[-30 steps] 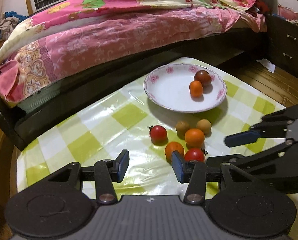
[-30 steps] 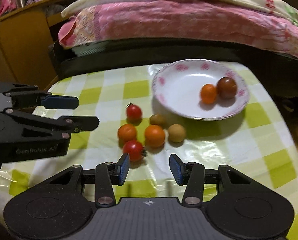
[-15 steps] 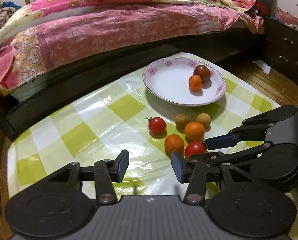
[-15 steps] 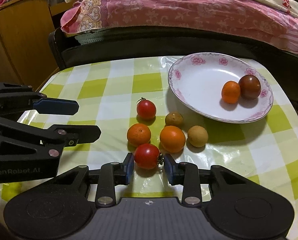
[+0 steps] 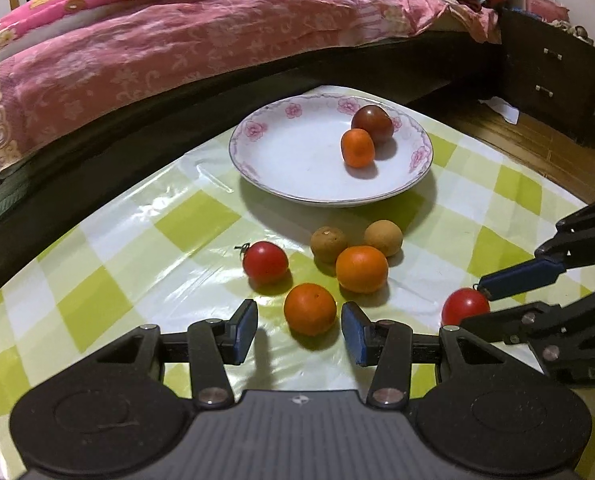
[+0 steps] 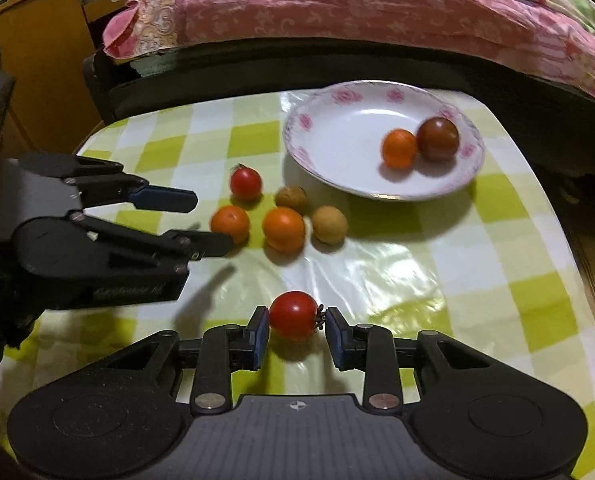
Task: Organize fruits
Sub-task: 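Grasp the red tomato with the right gripper while the left grasps a tangerine, then carry the red tomato and tangerine in both grippers over the white bowl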
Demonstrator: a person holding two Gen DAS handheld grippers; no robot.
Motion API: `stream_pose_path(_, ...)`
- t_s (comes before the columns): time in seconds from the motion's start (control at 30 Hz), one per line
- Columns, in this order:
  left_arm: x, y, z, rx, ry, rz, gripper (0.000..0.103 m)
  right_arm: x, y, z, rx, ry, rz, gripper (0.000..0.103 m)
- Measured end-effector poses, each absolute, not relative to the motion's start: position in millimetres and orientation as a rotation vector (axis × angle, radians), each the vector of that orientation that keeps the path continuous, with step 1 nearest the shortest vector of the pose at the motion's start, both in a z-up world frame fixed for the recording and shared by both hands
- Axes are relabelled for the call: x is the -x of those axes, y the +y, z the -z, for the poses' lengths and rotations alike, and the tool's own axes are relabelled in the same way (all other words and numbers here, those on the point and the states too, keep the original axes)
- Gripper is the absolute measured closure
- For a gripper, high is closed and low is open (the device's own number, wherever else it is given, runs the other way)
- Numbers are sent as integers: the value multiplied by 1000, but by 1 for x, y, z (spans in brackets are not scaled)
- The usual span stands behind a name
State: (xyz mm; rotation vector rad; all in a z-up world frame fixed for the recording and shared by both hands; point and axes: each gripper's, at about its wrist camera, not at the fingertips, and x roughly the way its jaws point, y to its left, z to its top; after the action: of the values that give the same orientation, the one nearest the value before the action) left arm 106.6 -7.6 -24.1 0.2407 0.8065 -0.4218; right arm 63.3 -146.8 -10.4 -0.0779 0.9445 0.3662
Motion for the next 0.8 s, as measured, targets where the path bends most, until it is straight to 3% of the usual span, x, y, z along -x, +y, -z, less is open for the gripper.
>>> stream_pose_path(0.4,-101,-22,31,-304,761,418,66,-70,-152,18,59,898,-423,74)
stream_pose_path(0.8,-84,-18,30,-326,783,479,64,-60,-141,27,178,840,-476,66)
